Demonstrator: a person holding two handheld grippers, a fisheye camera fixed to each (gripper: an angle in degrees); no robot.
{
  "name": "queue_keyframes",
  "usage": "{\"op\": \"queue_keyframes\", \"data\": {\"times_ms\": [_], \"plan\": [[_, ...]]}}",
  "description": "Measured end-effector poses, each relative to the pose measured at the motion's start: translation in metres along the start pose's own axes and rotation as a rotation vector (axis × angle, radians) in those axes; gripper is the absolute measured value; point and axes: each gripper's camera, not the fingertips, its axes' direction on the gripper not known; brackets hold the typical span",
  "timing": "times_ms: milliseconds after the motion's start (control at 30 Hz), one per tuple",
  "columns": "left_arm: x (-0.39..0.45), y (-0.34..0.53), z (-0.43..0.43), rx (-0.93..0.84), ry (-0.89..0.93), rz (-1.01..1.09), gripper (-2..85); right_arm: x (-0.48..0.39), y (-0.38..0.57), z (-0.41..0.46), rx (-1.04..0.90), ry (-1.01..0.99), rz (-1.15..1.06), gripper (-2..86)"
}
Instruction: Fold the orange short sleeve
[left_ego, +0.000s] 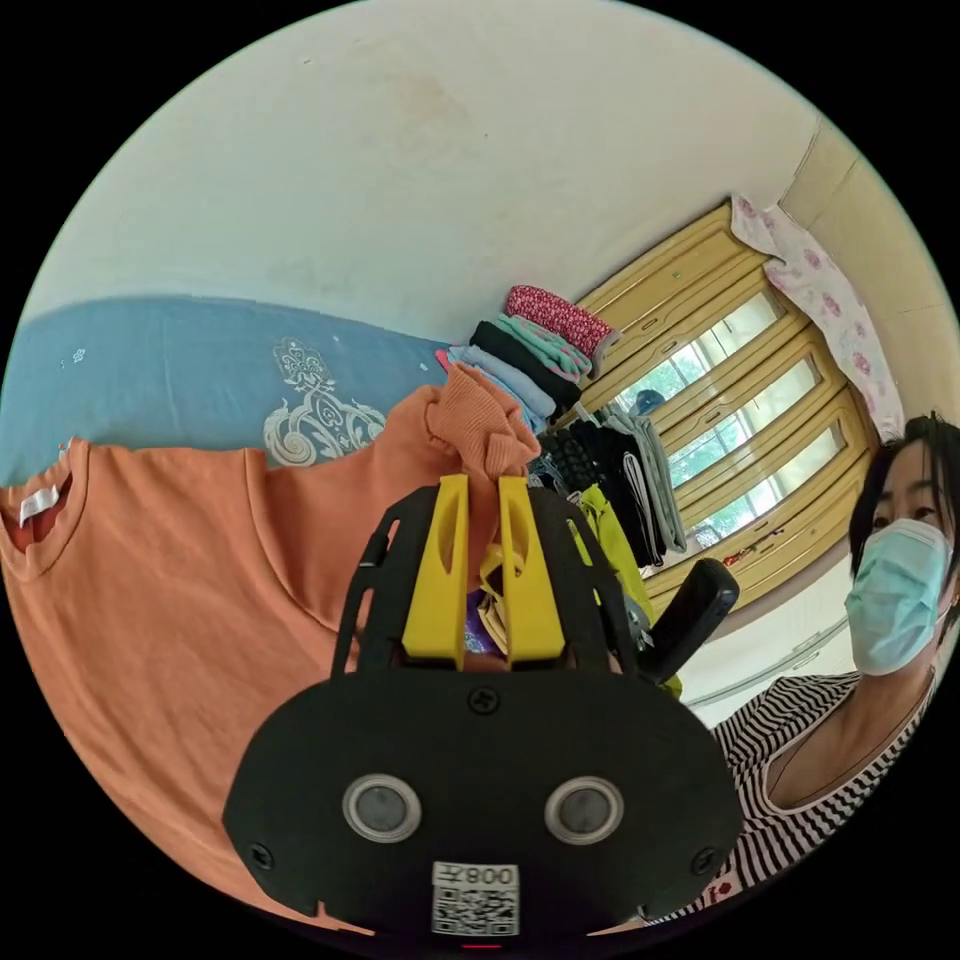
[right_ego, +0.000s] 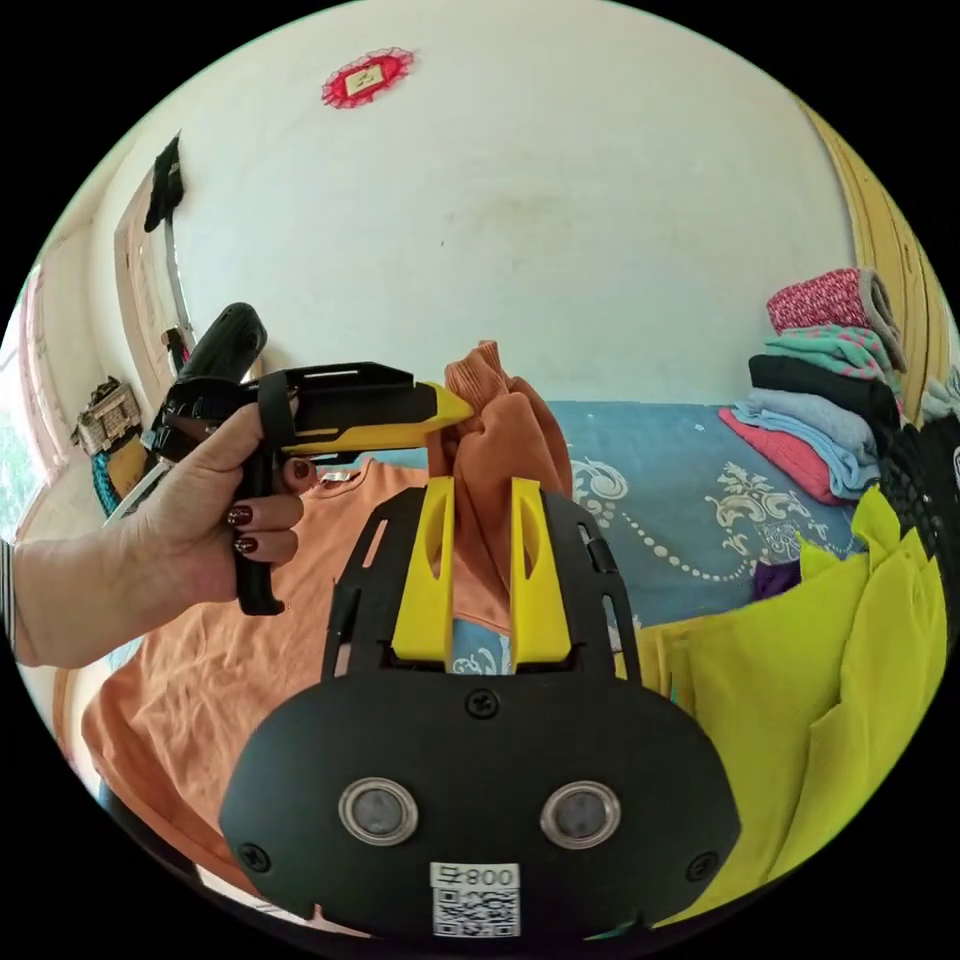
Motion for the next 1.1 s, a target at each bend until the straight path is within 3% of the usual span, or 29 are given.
{"op": "queue_keyframes", "data": {"times_ms": [200,367,533,633,900,1100], "plan": [[-0.043,0.008,-0.096,0.065,0.012,0.034,8.8,-0.063,-0.022,0.007,0.01,-0.026,-0.164,2.4],[-0.115,0.017,-0.186,0.205,0.111,-0.114,10.1,-0.107,-0.035,0.021,-0.025,-0.051,-0.232,1.7],[-0.18,0.011,-0.215,0.147,0.214,-0.277,5.9,-0.153,-0.053,0.032,-0.016,-0.081,-0.277,1.5],[-0.198,0.01,-0.242,0.184,0.245,-0.274,2.8,-0.176,-0.063,0.039,-0.022,-0.104,-0.308,1.5],[-0.218,0.04,-0.354,0.329,0.104,-0.15,1.0,-0.252,-0.082,0.054,-0.003,-0.259,-0.459,1.6],[-0.286,0.105,-0.397,0.333,-0.069,-0.349,1.3,-0.32,-0.062,0.111,-0.181,-0.37,-0.577,1.9]]}}
